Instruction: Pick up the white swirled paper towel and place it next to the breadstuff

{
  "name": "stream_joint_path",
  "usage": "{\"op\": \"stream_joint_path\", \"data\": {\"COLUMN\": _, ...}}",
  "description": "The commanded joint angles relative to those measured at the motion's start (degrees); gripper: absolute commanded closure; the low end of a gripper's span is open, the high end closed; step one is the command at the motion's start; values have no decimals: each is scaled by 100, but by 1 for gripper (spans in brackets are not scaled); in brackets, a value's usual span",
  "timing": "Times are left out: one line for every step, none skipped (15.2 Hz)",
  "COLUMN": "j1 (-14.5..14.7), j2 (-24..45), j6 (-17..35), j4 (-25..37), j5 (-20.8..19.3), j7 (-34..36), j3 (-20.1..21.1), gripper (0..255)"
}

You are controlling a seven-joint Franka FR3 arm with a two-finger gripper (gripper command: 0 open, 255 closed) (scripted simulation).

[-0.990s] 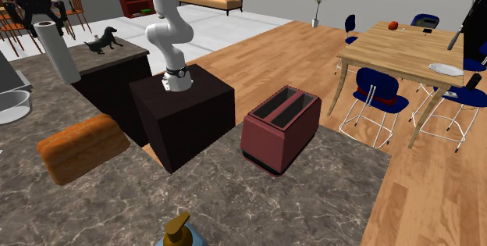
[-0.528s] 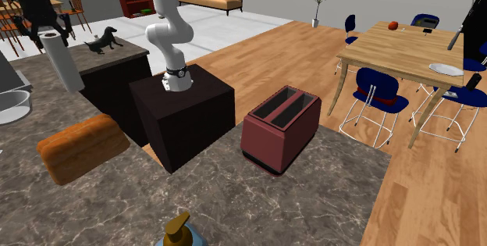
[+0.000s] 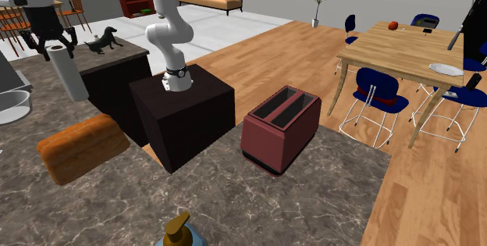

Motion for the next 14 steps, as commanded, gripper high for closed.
{"op": "stream_joint_path", "data": {"j1": -4, "j2": -13, "j6": 154, "j4": -162, "j5": -8, "j7": 2, "j3": -4, "gripper": 255}}
{"op": "stream_joint_path", "data": {"j1": -6, "j2": -11, "j6": 231, "j4": -236, "j5": -8, "j7": 1, "j3": -7, "gripper": 255}}
{"op": "stream_joint_path", "data": {"j1": -8, "j2": -7, "j6": 307, "j4": -310, "j5": -7, "j7": 0, "j3": -10, "gripper": 255}}
{"op": "stream_joint_path", "data": {"j1": -10, "j2": -1, "j6": 384, "j4": -381, "j5": -6, "j7": -2, "j3": -13, "gripper": 255}}
{"op": "stream_joint_path", "data": {"j1": -11, "j2": 6, "j6": 461, "j4": -452, "j5": -3, "j7": -4, "j3": -16, "gripper": 255}}
{"op": "stream_joint_path", "data": {"j1": -13, "j2": 14, "j6": 537, "j4": -521, "j5": 0, "j7": -7, "j3": -20, "gripper": 255}}
{"op": "stream_joint_path", "data": {"j1": -14, "j2": 24, "j6": 613, "j4": -589, "j5": 3, "j7": -11, "j3": -24, "gripper": 255}}
{"op": "stream_joint_path", "data": {"j1": -16, "j2": 35, "j6": 690, "j4": -655, "j5": 8, "j7": -15, "j3": -28, "gripper": 255}}
{"op": "stream_joint_path", "data": {"j1": -18, "j2": 47, "j6": 766, "j4": -720, "j5": 13, "j7": -19, "j3": -33, "gripper": 255}}
{"op": "stream_joint_path", "data": {"j1": -19, "j2": 61, "j6": 842, "j4": -784, "j5": 19, "j7": -25, "j3": -37, "gripper": 255}}
{"op": "stream_joint_path", "data": {"j1": -21, "j2": 77, "j6": 919, "j4": -847, "j5": 26, "j7": -31, "j3": -42, "gripper": 255}}
{"op": "stream_joint_path", "data": {"j1": -22, "j2": 94, "j6": 995, "j4": -909, "j5": 34, "j7": -37, "j3": -47, "gripper": 255}}
{"op": "stream_joint_path", "data": {"j1": -23, "j2": 112, "j6": 1071, "j4": -969, "j5": 42, "j7": -44, "j3": -51, "gripper": 255}}
{"op": "stream_joint_path", "data": {"j1": -25, "j2": 131, "j6": 1147, "j4": -1028, "j5": 52, "j7": -52, "j3": -56, "gripper": 255}}
